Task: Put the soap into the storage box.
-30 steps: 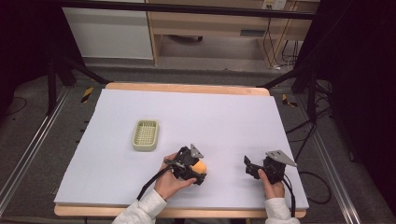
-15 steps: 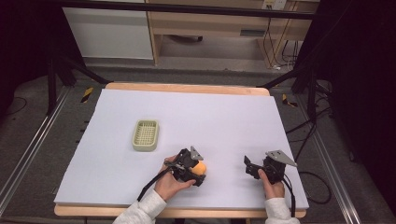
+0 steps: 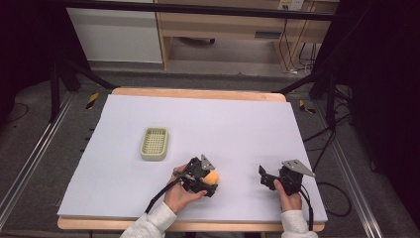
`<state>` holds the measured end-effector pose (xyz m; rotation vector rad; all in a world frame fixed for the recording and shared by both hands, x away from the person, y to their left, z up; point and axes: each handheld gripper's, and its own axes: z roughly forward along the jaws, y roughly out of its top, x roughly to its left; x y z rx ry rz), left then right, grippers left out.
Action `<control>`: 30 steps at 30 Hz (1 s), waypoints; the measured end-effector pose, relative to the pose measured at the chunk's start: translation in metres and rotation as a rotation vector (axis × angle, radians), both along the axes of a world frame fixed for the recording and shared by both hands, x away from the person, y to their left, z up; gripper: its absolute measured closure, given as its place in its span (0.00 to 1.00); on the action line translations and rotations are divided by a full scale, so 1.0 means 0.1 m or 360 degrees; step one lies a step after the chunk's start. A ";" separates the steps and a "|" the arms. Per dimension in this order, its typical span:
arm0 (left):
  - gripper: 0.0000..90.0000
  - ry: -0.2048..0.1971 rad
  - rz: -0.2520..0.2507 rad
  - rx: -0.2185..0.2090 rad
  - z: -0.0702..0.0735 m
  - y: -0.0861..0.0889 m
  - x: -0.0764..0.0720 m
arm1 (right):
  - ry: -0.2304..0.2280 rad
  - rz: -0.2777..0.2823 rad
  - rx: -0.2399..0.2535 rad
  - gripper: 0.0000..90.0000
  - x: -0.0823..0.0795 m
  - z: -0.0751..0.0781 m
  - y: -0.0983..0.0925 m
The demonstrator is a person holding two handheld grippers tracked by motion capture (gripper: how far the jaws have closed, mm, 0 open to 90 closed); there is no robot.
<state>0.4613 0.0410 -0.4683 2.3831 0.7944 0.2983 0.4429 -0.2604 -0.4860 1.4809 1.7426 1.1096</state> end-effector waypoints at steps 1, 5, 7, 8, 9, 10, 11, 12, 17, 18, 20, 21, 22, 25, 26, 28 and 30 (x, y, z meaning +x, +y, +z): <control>0.27 0.0000 -0.0002 0.0009 0.00 0.00 0.00 | -0.0001 -0.0001 -0.0001 0.03 0.00 0.00 0.00; 0.27 0.0012 -0.0011 -0.0002 -0.02 0.03 0.00 | -0.0001 -0.0003 -0.0004 0.03 0.00 0.00 0.00; 0.27 0.0025 0.0000 -0.0018 -0.02 0.03 0.00 | -0.0002 -0.0003 -0.0005 0.03 0.00 0.00 0.00; 0.27 0.0025 0.0004 -0.0023 -0.02 0.03 0.01 | 0.0000 -0.0002 -0.0005 0.03 0.00 0.00 0.00; 0.26 0.0024 0.0009 -0.0028 -0.02 0.03 0.01 | 0.0002 -0.0001 -0.0004 0.03 0.00 0.00 0.00; 0.26 0.0029 0.0018 -0.0037 -0.02 0.03 0.02 | 0.0001 -0.0002 -0.0005 0.03 0.00 0.00 0.00; 0.26 0.0032 0.0026 -0.0038 -0.02 0.02 0.02 | 0.0001 -0.0002 -0.0005 0.03 0.00 0.00 0.00; 0.26 0.0035 0.0044 -0.0048 -0.02 0.01 0.02 | 0.0001 -0.0002 -0.0005 0.03 0.00 0.00 0.00; 0.27 0.0020 0.0074 -0.0012 -0.03 -0.03 0.01 | 0.0001 -0.0001 -0.0004 0.03 0.00 0.00 0.00; 0.27 0.0023 0.0071 -0.0007 -0.03 -0.03 0.01 | 0.0001 -0.0001 -0.0004 0.03 0.00 0.00 0.00; 0.27 0.0014 0.0064 -0.0010 -0.03 -0.03 0.01 | 0.0000 -0.0003 -0.0005 0.03 0.00 0.00 0.01; 0.27 0.0016 0.0057 -0.0010 -0.03 -0.03 0.01 | 0.0000 -0.0003 -0.0005 0.03 0.00 0.00 0.01; 0.27 0.0017 0.0046 -0.0001 -0.02 -0.02 0.01 | 0.0001 -0.0002 -0.0005 0.03 0.00 0.00 0.01; 0.27 0.0021 0.0028 0.0014 -0.02 0.02 0.00 | 0.0001 -0.0001 -0.0004 0.03 0.00 0.00 0.00; 0.27 0.0026 0.0017 0.0016 -0.01 0.04 0.01 | 0.0001 0.0000 -0.0004 0.03 0.00 0.00 0.00; 0.27 0.0043 -0.0005 0.0023 -0.01 0.07 0.00 | 0.0001 -0.0002 -0.0004 0.03 0.00 0.00 0.00; 0.27 0.0031 -0.0002 0.0027 -0.01 0.09 -0.01 | 0.0002 -0.0001 -0.0005 0.03 0.00 0.00 0.00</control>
